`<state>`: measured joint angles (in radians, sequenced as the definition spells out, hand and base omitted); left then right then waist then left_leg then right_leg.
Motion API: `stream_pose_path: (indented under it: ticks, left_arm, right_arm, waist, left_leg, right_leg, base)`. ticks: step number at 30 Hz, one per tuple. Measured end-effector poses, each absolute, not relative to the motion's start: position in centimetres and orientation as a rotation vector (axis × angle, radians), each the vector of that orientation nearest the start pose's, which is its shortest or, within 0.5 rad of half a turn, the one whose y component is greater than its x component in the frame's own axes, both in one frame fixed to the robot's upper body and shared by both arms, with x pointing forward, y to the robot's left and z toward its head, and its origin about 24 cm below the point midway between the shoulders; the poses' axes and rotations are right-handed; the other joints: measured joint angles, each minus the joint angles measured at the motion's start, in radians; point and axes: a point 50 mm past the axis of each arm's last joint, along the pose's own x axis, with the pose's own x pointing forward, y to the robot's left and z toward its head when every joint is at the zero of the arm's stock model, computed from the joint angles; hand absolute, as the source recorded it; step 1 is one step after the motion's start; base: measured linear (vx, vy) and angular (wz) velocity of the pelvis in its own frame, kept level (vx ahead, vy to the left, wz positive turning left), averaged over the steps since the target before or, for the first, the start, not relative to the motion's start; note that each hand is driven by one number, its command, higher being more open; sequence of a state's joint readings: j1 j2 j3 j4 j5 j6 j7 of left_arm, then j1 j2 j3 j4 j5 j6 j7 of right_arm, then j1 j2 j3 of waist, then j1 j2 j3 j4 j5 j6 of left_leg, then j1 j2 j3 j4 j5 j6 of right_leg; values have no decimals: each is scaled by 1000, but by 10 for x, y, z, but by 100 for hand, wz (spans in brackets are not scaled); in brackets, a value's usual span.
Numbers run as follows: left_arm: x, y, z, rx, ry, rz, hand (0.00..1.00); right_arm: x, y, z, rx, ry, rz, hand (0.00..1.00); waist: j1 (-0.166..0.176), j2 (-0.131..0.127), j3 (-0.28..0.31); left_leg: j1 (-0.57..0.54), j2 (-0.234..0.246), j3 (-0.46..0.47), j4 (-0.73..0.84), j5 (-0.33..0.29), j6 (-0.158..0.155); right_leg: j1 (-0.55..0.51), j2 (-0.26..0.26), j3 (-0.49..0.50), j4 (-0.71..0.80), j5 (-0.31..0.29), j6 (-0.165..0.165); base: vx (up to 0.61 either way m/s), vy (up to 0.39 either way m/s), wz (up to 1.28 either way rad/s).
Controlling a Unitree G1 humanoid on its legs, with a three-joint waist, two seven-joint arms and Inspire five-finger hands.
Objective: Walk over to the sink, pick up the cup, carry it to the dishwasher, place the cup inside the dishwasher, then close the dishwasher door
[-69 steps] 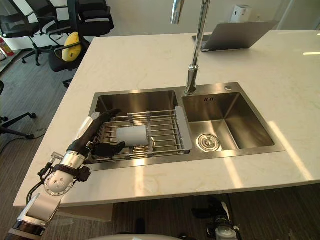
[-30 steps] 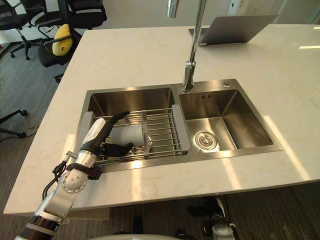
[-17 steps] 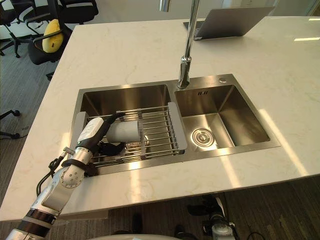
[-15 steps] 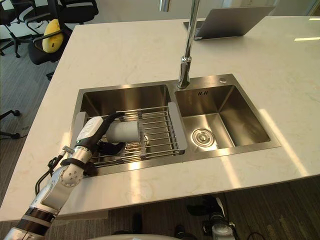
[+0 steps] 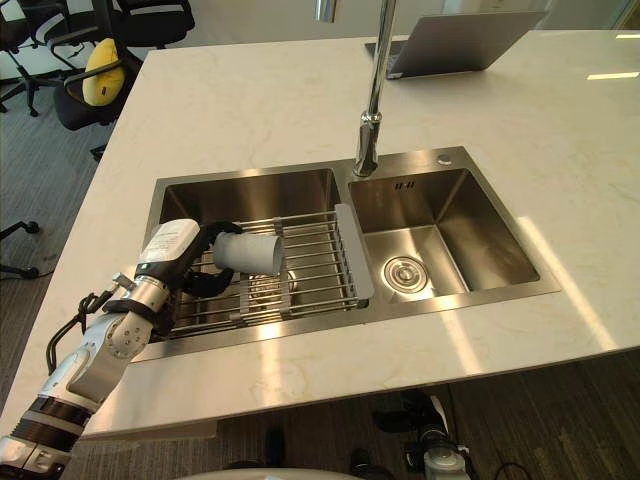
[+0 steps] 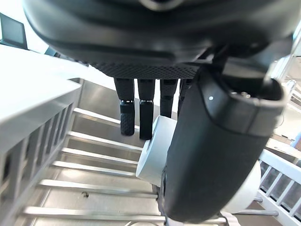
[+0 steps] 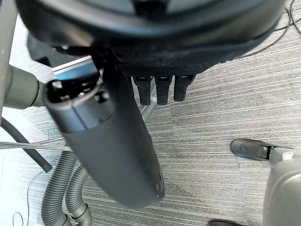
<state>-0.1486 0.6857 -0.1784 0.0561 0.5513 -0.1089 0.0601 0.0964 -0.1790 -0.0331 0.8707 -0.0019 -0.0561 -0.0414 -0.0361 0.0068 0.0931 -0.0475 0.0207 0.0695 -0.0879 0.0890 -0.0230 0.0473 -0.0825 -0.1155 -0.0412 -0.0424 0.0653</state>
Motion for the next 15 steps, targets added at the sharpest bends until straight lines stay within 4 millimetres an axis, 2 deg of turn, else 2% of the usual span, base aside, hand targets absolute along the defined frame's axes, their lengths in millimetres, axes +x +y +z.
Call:
stream_pose_path:
  ticks: [15]
  left_arm:
    - [278, 223, 98, 1216, -222, -153, 30]
  right_arm:
    - [126, -225, -136, -164, 908, -168, 90]
  waist:
    - [-6, 8, 4]
  left_leg:
    - [14, 0, 6, 0, 0, 0]
  right_leg:
    - [10, 0, 6, 0, 3, 0]
  base:
    - [0, 0, 0]
